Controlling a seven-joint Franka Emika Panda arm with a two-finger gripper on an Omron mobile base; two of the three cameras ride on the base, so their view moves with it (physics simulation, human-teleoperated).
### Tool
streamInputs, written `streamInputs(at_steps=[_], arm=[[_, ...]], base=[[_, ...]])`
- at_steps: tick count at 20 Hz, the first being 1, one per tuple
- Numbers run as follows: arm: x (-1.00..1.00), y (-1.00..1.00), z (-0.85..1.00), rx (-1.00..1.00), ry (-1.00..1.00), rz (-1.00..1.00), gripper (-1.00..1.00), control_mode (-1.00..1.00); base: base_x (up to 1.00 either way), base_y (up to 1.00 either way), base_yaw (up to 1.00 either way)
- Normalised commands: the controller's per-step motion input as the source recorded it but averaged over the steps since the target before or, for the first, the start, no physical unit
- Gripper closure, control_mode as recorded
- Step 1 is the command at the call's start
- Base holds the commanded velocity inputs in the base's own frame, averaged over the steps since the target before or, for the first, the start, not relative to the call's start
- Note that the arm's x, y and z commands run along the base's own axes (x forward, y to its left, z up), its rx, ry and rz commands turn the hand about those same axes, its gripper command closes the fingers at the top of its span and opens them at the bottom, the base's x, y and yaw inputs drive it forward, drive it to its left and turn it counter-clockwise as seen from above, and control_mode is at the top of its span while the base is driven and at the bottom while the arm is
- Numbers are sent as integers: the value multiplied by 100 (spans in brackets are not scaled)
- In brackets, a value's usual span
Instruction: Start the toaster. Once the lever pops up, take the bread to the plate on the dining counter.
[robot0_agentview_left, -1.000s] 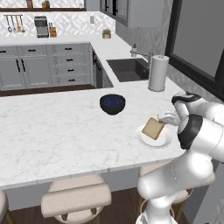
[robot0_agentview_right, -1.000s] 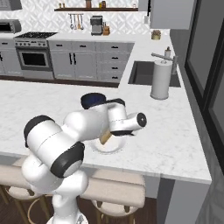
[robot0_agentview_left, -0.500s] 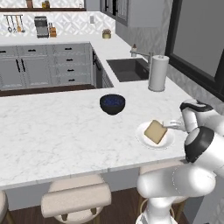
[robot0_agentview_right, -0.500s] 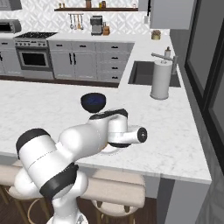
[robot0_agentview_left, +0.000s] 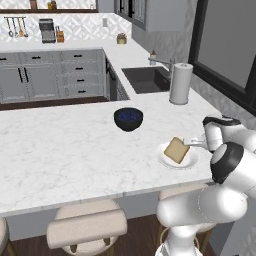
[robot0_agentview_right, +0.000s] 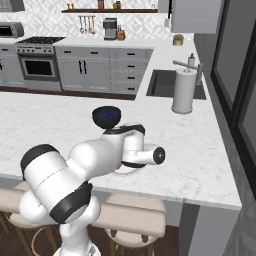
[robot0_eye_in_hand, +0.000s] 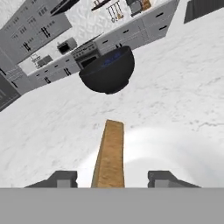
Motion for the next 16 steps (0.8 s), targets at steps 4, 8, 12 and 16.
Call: streamInputs(at_steps=[4,8,12,16], arm=[[0,-8,0,-7,-5,0,-100,-100],[-7,0,22,-19,-1,0,-100,-100],[-19,0,42,-23,0,0,-100,-100],[-42,11,89,-28,-3,0,-100,-100]], base=[[0,0,0],[0,0,0],[0,0,0],[0,0,0]])
